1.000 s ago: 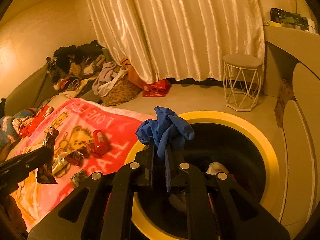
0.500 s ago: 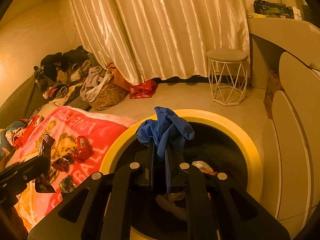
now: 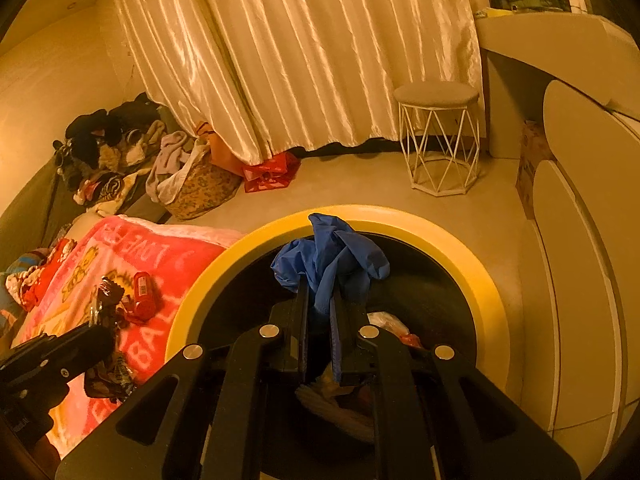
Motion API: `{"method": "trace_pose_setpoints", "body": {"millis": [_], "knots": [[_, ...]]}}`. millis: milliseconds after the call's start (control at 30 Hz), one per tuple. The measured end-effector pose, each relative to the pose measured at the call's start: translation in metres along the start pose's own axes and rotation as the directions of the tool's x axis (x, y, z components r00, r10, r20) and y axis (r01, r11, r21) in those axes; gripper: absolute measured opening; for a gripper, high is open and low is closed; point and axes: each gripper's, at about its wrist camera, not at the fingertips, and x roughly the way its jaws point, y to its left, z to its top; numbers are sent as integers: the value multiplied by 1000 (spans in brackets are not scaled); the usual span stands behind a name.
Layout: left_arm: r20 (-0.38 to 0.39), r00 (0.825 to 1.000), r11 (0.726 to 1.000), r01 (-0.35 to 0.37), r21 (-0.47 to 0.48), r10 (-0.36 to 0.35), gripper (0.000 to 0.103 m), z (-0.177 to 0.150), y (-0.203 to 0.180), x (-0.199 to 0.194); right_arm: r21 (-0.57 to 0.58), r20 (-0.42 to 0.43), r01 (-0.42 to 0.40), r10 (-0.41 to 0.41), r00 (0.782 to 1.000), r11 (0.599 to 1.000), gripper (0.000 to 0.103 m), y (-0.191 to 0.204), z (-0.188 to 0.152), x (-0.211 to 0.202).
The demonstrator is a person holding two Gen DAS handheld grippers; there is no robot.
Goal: Collect trash
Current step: 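Open both tools to drop the wrapper and blue cloth into the bin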
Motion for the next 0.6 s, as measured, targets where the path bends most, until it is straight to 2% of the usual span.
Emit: {"method": "trace_pose_setpoints", "body": {"millis": [367,600], "knots": [[-43,999,1000,21,15,-20,11,8,0,30,32,-23,4,-3,1000,999,9,-10,-1,7],[-74,997,1000,26,-14,-27,12,9,3,47,57,-26,4,-2,1000,998,12,-16,-1,7]]}}
